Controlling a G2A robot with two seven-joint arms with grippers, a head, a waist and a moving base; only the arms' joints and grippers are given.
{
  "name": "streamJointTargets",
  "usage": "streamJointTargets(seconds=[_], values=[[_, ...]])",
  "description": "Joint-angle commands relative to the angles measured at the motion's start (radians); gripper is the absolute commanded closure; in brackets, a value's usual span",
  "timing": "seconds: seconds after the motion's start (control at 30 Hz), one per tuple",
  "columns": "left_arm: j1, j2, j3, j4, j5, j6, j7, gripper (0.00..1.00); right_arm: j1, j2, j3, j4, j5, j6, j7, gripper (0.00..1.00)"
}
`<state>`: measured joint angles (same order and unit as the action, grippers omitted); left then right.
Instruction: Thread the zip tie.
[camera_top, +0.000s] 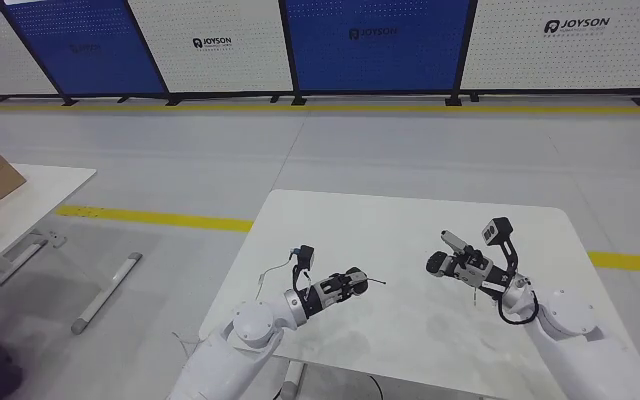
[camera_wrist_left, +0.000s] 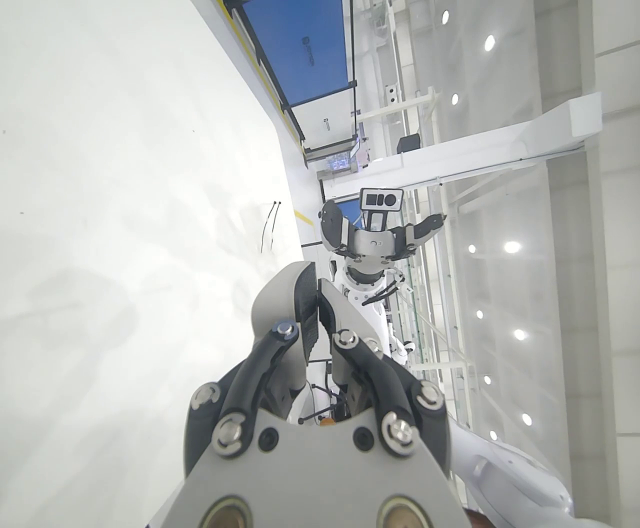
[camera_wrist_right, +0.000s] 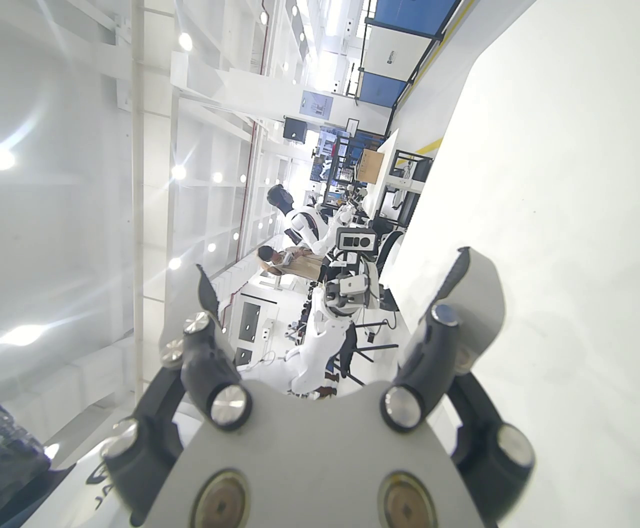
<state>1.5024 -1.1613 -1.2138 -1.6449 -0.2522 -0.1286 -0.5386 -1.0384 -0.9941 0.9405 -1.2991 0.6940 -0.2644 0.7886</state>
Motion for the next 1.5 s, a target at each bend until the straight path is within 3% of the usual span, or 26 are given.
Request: streamJointTargets(seconds=[0.0, 0.17, 0.27, 0.4, 0.5, 0.63, 0.67, 1.07, 1.17, 1.33, 1.47], values=[[0.0, 0.0, 0.0, 0.0, 0.0, 0.0, -0.001, 1.0, 0.0, 0.0, 0.0, 0.0, 0.0, 0.0, 0.0, 0.0], [0.0, 0.0, 0.0, 0.0, 0.0, 0.0, -0.001, 1.0, -0.001, 0.0, -0.006, -0.023, -0.045, 0.014, 0.012, 0.0], [0.0, 0.0, 0.0, 0.0, 0.0, 0.0, -0.001, 1.0, 0.002, 0.01, 0.027, -0.049, -0.075, 0.042, 0.076, 0.0], [0.0, 0.0, 0.0, 0.0, 0.0, 0.0, -0.001, 1.0, 0.02, 0.039, 0.12, -0.062, -0.098, 0.156, 0.198, 0.0], [0.0, 0.0, 0.0, 0.0, 0.0, 0.0, -0.001, 1.0, 0.035, 0.065, 0.189, -0.096, -0.187, 0.262, 0.251, 0.0], [0.0, 0.0, 0.0, 0.0, 0.0, 0.0, -0.001, 1.0, 0.06, 0.09, 0.235, -0.141, -0.34, 0.489, 0.256, 0.0], [0.0, 0.0, 0.0, 0.0, 0.0, 0.0, -0.001, 1.0, 0.064, 0.091, 0.239, -0.145, -0.35, 0.512, 0.245, 0.0], [0.0, 0.0, 0.0, 0.0, 0.0, 0.0, -0.001, 1.0, 0.064, 0.091, 0.239, -0.145, -0.35, 0.512, 0.245, 0.0], [0.0, 0.0, 0.0, 0.0, 0.0, 0.0, -0.001, 1.0, 0.047, 0.098, 0.236, -0.227, -0.475, 0.489, 0.18, 0.0], [0.0, 0.0, 0.0, 0.0, 0.0, 0.0, -0.001, 1.0, 0.067, 0.123, 0.231, -0.368, -0.742, 0.59, 0.281, 0.0], [0.0, 0.0, 0.0, 0.0, 0.0, 0.0, -0.001, 1.0, 0.134, 0.122, 0.175, -0.344, -0.862, 0.604, 0.381, 0.0]])
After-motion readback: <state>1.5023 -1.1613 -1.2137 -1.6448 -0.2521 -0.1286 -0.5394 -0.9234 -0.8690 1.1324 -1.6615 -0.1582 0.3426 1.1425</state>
